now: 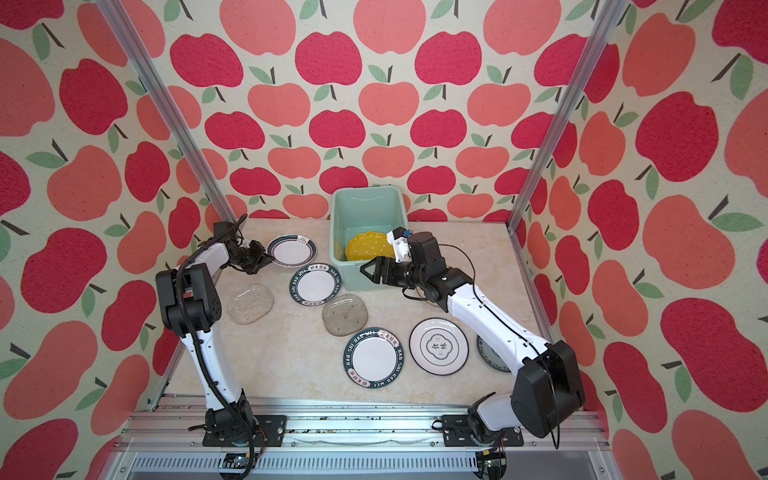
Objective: Place the plates into the plastic bin on the countertop
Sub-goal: 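Grip the red-and-green rimmed white plate's edge with the left gripper and lift it, then hold the plate upright with the left gripper while the right gripper grasps its rim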
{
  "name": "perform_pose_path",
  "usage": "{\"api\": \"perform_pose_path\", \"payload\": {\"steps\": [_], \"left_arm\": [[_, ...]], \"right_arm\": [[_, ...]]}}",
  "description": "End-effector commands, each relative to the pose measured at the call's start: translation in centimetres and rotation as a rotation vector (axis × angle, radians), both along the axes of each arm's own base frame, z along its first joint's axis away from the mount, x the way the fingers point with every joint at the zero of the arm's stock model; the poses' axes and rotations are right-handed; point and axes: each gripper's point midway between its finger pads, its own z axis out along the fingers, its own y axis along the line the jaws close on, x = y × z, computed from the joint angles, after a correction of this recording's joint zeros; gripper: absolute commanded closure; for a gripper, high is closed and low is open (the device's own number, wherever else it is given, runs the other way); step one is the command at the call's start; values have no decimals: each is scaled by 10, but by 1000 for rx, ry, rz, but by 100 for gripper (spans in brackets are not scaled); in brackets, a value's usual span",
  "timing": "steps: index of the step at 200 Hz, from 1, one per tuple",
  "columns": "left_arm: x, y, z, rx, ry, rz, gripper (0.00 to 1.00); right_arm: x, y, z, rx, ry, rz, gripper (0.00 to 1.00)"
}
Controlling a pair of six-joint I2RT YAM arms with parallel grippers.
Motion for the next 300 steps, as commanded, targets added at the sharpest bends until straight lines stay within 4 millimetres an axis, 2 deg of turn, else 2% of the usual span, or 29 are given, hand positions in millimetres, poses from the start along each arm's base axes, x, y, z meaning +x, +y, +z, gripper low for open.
{"api": "perform_pose_path", "payload": {"steps": [1, 18, 44, 71, 99, 124, 148, 188, 210, 241, 300], "left_arm": [[3, 5, 61, -5, -122, 46, 100], [-7, 3, 90, -6, -147, 54, 100], [-33, -1, 135, 7, -179, 66, 100], [-66, -18, 180, -7, -238, 66, 100], [-105, -57, 209, -22, -256, -1, 100], [-136, -102, 226, -42, -267, -89, 100], [-160, -135, 240, -89, -283, -135, 100], [-185, -165, 257, -152, -312, -164, 100], [-193, -177, 260, -167, -311, -194, 100], [-201, -198, 259, -193, -293, -258, 100], [-203, -215, 261, -210, -300, -292, 100]], "right_arm": [[-3, -5, 33, 2, -74, -13, 24], [0, -9, 49, 2, -90, -43, 25], [3, -12, 75, 20, -101, -75, 26], [8, -12, 107, 77, -149, -101, 26], [12, -8, 135, 145, -189, -107, 25], [14, -1, 146, 193, -197, -88, 24], [15, 2, 139, 188, -189, -77, 22], [12, -6, 117, 126, -175, -94, 21], [11, -7, 104, 114, -144, -97, 20], [11, 2, 91, 130, -88, -59, 20], [17, 16, 75, 196, 4, -47, 32]]}}
